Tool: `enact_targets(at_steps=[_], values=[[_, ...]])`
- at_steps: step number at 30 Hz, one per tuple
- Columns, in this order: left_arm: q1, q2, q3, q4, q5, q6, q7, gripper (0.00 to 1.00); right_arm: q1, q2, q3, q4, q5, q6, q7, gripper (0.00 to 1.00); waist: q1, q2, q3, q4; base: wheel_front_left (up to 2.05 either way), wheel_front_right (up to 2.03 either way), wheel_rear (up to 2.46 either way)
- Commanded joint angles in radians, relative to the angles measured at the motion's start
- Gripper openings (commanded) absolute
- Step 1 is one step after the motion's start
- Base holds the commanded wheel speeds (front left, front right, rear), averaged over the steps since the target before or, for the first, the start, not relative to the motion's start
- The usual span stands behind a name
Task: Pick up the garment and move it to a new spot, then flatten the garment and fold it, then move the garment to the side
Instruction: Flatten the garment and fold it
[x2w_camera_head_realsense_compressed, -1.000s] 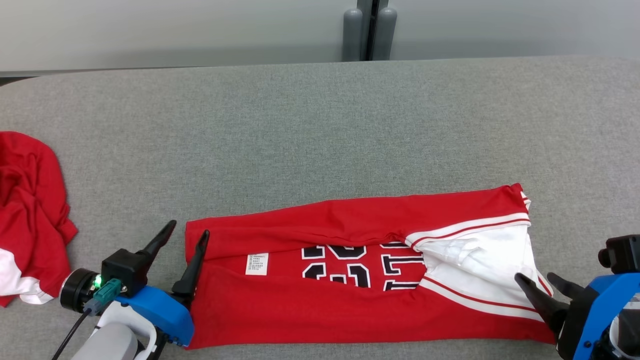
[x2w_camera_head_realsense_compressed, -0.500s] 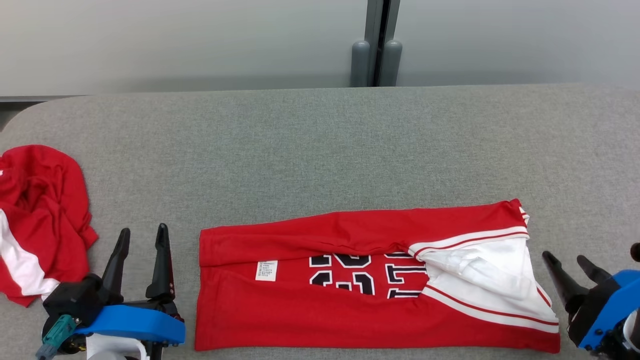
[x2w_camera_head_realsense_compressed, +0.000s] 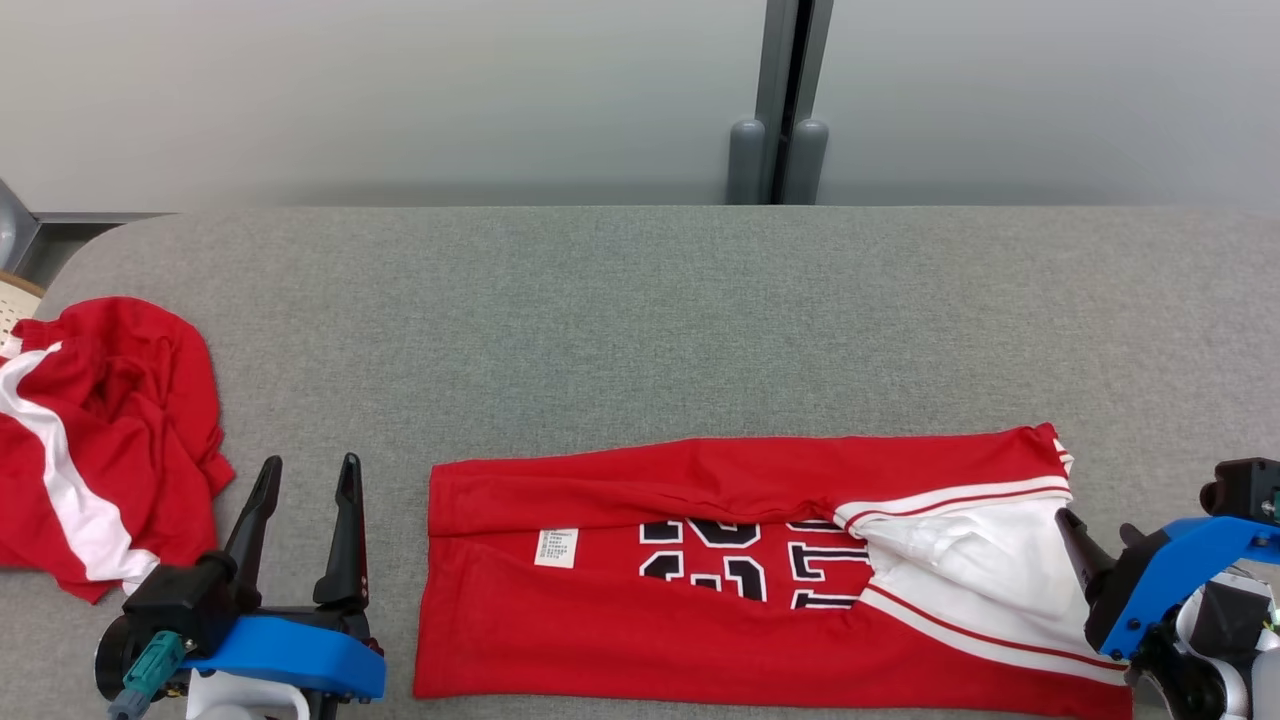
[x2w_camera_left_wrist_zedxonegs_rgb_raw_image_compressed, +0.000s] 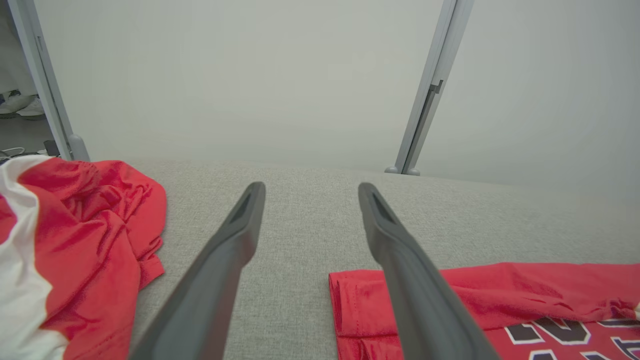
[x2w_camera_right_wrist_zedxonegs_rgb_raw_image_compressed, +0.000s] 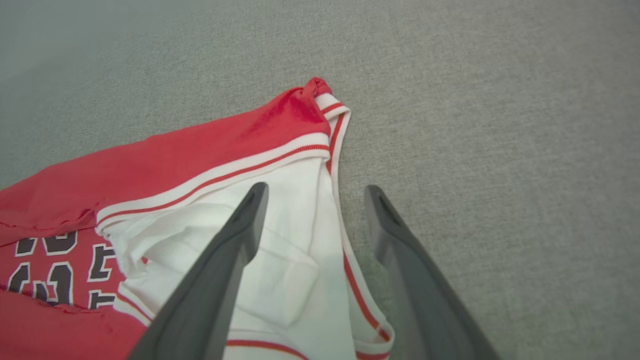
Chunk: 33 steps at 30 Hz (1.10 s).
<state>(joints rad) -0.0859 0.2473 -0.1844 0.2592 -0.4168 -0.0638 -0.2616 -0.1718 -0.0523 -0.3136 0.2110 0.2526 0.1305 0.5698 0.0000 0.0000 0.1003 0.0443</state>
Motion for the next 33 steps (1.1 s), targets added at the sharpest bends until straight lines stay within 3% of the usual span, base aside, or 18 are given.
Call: enact_targets(at_steps=[1,12,21,22,23,28,33], values=[[-0.012,0.005,-0.004,0.002,0.004,-0.006,-0.004,1.00,-0.017,0.000,-0.005,0.010,-0.011,0.001,-0.005,1.00,0.0000,0.0000,-0.001,0.004,0.00,0.00,0.00],[-0.028,0.004,-0.020,0.034,-0.021,-0.014,0.021,1.00,-0.131,0.001,-0.023,0.272,-0.077,0.001,-0.015,1.00,0.0000,0.0000,0.015,0.025,0.00,0.00,0.00],[-0.039,0.010,-0.028,0.047,-0.027,-0.017,0.020,1.00,-0.164,0.018,0.046,0.438,-0.107,0.003,0.042,1.00,0.0000,0.0000,0.021,0.037,0.00,0.00,0.00],[-0.040,0.012,-0.028,0.047,-0.027,-0.017,0.020,1.00,-0.164,0.020,0.053,0.440,-0.106,0.004,0.042,0.36,0.0000,0.0000,0.021,0.037,0.00,0.00,0.00],[-0.040,0.014,-0.028,0.047,-0.028,-0.017,0.020,1.00,-0.166,0.021,0.064,0.437,-0.103,0.004,0.040,0.00,0.0000,0.0000,0.021,0.036,0.00,0.00,0.00],[-0.037,0.021,-0.026,0.042,-0.031,-0.011,0.020,1.00,-0.163,0.006,0.061,0.357,-0.100,0.002,-0.005,0.00,0.0000,0.0000,0.018,0.027,0.00,0.00,0.00],[-0.034,0.019,-0.022,0.033,-0.040,-0.008,0.019,1.00,-0.132,-0.014,-0.013,0.232,-0.123,0.000,-0.009,0.00,0.0000,0.0000,0.014,0.014,0.00,0.00,0.00]])
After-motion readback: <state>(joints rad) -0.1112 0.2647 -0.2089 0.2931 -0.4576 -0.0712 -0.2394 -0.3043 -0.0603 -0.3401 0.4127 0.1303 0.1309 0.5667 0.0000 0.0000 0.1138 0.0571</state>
